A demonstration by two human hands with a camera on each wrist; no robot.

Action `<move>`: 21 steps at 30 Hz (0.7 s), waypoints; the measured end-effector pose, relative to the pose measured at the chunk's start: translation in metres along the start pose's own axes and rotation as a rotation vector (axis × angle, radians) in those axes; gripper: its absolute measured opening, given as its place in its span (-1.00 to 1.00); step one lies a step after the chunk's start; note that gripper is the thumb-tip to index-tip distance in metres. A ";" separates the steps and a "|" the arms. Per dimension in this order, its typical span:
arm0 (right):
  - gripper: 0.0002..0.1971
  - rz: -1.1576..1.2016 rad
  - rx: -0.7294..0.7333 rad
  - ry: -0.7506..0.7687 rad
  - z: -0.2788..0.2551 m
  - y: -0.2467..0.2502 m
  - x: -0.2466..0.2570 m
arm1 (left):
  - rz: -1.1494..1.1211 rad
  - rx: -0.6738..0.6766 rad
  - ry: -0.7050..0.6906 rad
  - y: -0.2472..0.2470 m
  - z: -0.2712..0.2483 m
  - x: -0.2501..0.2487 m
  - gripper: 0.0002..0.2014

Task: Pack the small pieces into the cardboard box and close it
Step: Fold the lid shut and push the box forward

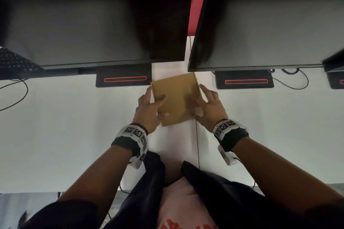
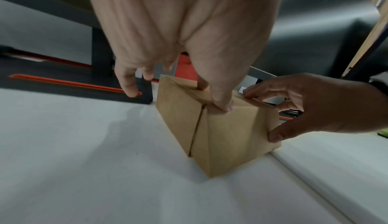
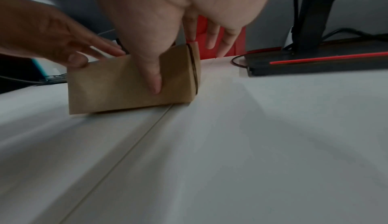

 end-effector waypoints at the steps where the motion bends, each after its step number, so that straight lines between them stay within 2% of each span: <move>1: -0.17 -0.043 0.003 0.027 0.003 0.002 0.001 | 0.066 0.003 -0.037 0.002 0.003 -0.003 -0.41; 5: -0.35 -0.091 -0.007 0.041 0.015 0.006 0.004 | 0.220 0.016 -0.118 0.012 0.014 -0.009 -0.34; 9: -0.46 -0.108 -0.006 0.036 0.022 0.004 0.010 | 0.249 0.016 -0.096 0.007 0.015 -0.007 -0.22; 15: -0.50 -0.084 -0.010 0.001 0.021 0.000 0.013 | 0.276 -0.078 -0.105 -0.006 0.017 -0.016 -0.43; 21: -0.53 -0.060 0.037 -0.066 0.020 0.008 0.022 | 0.362 -0.048 -0.098 0.003 0.012 -0.024 -0.42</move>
Point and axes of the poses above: each hand's wrist, its own z-axis towards the middle knuckle, its own y-axis out of the back of the hand, x = y × z, the point moved 2 cm from there along z, towards the middle knuckle, and after that the axes turned 3 degrees about -x, right-handed, at the moved point
